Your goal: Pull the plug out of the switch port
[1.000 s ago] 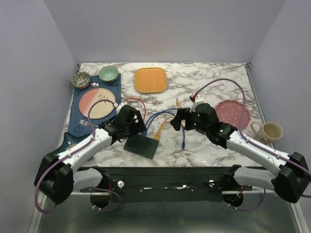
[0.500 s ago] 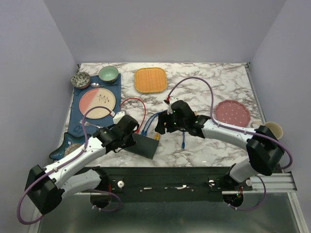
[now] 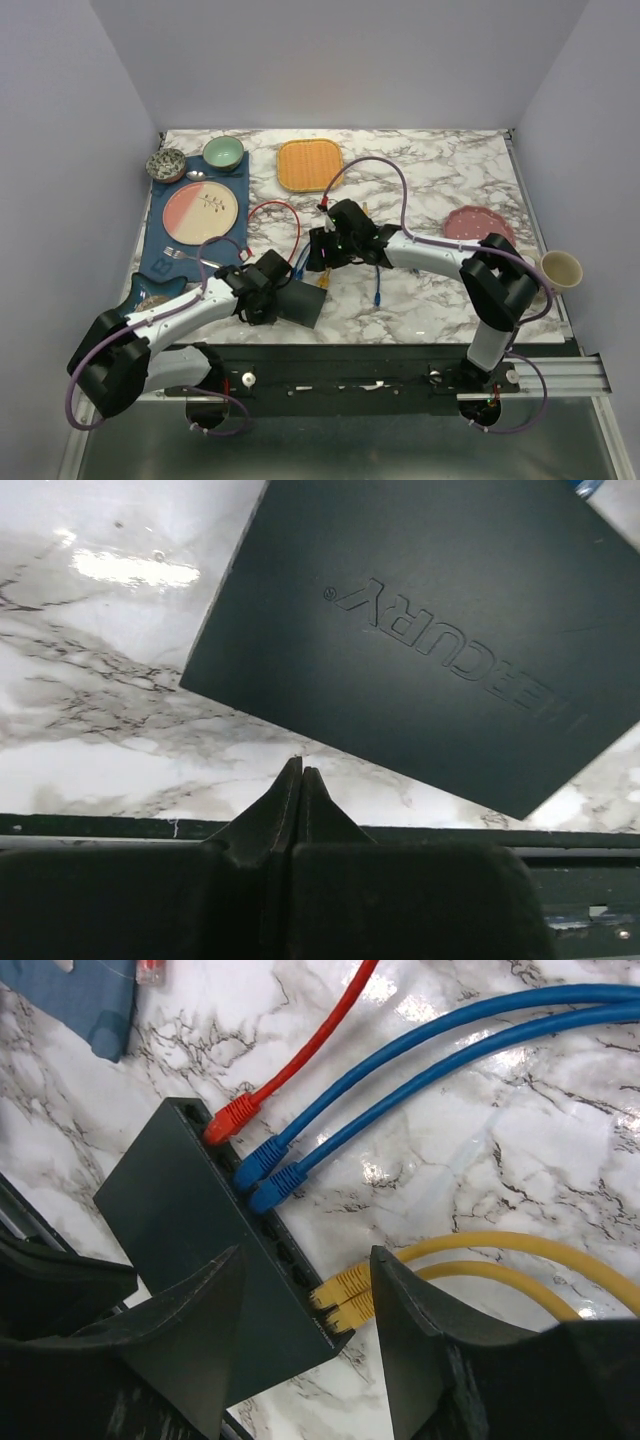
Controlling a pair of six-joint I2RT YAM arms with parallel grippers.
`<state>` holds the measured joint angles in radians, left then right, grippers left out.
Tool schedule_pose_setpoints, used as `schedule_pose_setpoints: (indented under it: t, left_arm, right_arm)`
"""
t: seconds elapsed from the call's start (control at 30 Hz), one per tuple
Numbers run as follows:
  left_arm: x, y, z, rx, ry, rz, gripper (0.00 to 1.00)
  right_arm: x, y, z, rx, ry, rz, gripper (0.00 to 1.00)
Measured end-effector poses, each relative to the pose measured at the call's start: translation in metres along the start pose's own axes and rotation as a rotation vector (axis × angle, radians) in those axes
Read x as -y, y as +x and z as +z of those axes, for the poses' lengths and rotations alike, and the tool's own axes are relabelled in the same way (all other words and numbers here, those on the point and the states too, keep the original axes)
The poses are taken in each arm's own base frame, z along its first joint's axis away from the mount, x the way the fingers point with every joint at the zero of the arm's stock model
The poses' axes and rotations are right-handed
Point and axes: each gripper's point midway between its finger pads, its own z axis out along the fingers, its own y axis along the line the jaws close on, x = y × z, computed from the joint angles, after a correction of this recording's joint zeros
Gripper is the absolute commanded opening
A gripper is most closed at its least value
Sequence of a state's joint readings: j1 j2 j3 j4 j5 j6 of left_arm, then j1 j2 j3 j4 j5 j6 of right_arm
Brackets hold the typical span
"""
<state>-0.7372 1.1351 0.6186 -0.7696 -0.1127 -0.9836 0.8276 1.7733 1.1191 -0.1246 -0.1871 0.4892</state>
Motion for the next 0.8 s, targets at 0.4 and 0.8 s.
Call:
schedule_pose_setpoints:
  t: [0.4, 0.8]
  left_arm:
    - [0.005, 0.010, 0.019, -0.129, -0.078, 0.051, 0.00]
    - [0.011, 0.003, 0.023, -0.279, -0.252, 0.148, 0.00]
  right_arm:
    - [0.012, 0.031, 0.020, -0.148, 0.083, -0.042, 0.60]
    - [0.022, 0.043, 0.003, -0.155, 0.147, -0.079, 0.59]
